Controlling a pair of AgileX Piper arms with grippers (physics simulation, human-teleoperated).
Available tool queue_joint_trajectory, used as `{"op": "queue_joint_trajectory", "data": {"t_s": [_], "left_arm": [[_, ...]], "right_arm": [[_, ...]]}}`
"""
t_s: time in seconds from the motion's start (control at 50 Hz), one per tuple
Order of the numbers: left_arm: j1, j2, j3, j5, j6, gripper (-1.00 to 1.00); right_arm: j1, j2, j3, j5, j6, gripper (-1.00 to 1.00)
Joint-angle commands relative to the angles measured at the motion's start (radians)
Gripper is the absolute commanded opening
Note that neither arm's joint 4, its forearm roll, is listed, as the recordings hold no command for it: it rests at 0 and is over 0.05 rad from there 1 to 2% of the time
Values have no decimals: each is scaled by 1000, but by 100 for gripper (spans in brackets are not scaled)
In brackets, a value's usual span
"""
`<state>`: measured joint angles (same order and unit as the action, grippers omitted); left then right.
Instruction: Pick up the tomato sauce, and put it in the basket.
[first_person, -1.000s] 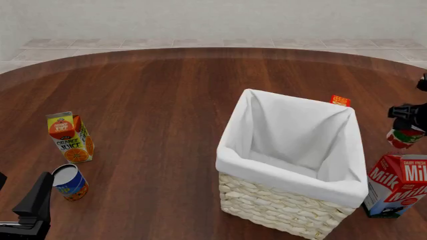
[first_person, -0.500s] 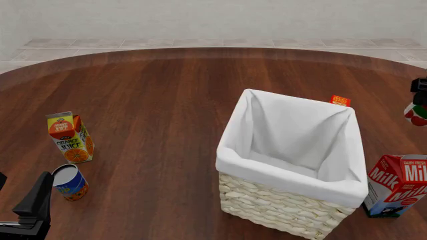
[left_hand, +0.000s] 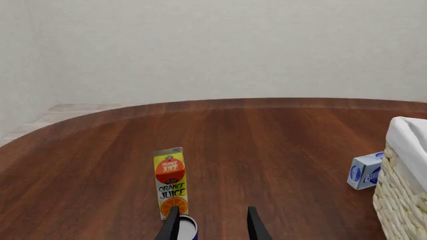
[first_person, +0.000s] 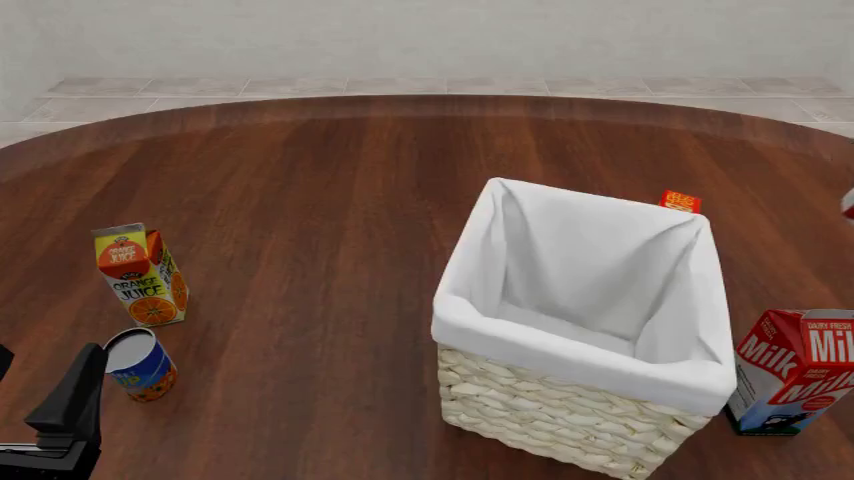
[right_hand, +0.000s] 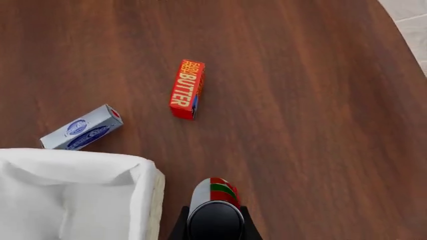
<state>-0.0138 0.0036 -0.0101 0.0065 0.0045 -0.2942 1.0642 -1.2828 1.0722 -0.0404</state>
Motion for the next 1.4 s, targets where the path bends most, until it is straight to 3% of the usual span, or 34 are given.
{"op": "queue_joint_trajectory", "data": {"t_s": [0.02,0.14,0.8,1.26,1.4], "left_arm": [[0,0,0,0,0,100],[0,0,0,0,0,100],[0,0,0,0,0,100],[0,0,0,0,0,100],[0,0,0,0,0,100]], "right_arm": [[44,-83,-55,111,5,-100],[69,-112,-71,147,3,-100],[236,-156,-39,148,-25,-100],[391,-105,-116,148,14,-100],[403,-92,-111,148,2,-100]]}}
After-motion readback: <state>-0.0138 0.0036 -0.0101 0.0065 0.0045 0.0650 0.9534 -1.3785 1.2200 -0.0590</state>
